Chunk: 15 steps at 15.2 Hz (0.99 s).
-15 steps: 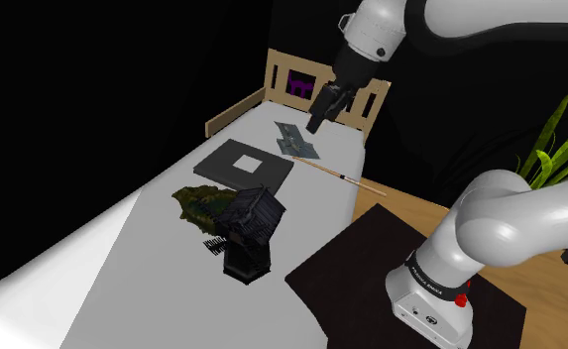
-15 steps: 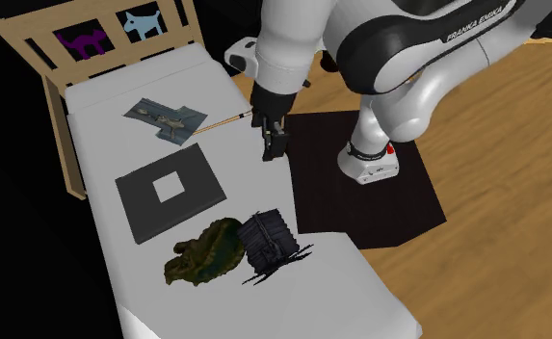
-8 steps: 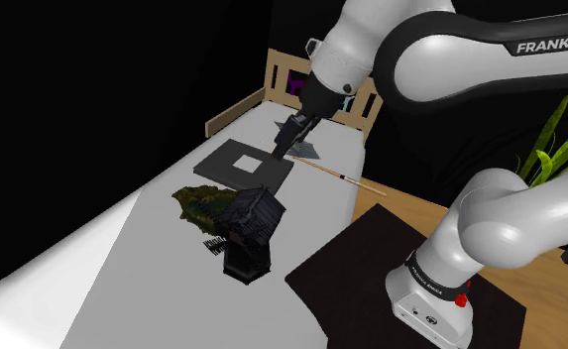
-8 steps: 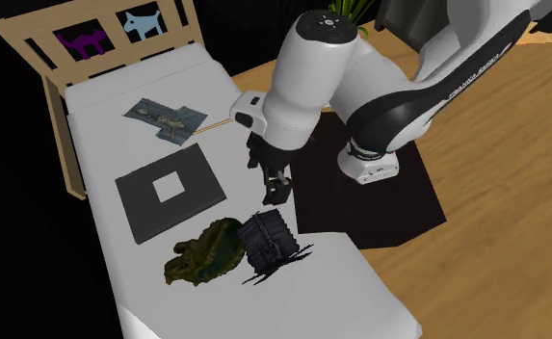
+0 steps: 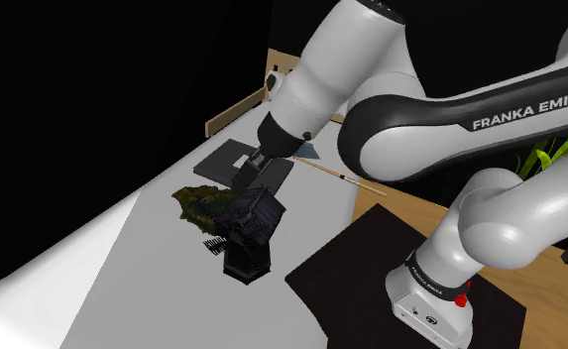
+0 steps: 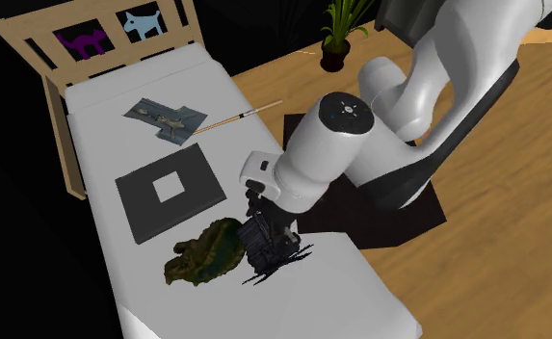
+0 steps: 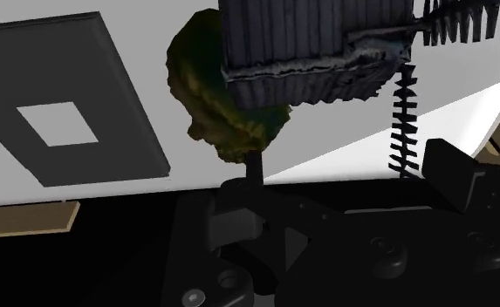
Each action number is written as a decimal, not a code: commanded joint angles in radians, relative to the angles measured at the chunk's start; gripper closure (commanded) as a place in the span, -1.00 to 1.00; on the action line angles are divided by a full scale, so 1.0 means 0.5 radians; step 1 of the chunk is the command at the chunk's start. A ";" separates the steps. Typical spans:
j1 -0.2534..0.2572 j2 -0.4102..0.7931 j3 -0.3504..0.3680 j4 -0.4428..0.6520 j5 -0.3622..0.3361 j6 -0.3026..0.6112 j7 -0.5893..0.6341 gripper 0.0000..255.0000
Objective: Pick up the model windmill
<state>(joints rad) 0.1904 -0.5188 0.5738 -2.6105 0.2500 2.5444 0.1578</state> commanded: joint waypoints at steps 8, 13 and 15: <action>-0.274 0.404 0.506 0.065 -0.319 0.498 0.345 -1.00; -0.420 0.504 0.651 0.020 -0.452 0.642 0.463 -1.00; -0.430 0.509 0.661 0.026 -0.461 0.642 0.471 1.00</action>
<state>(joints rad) -0.0184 -0.2678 0.8982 -2.5977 0.0252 2.8618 0.3879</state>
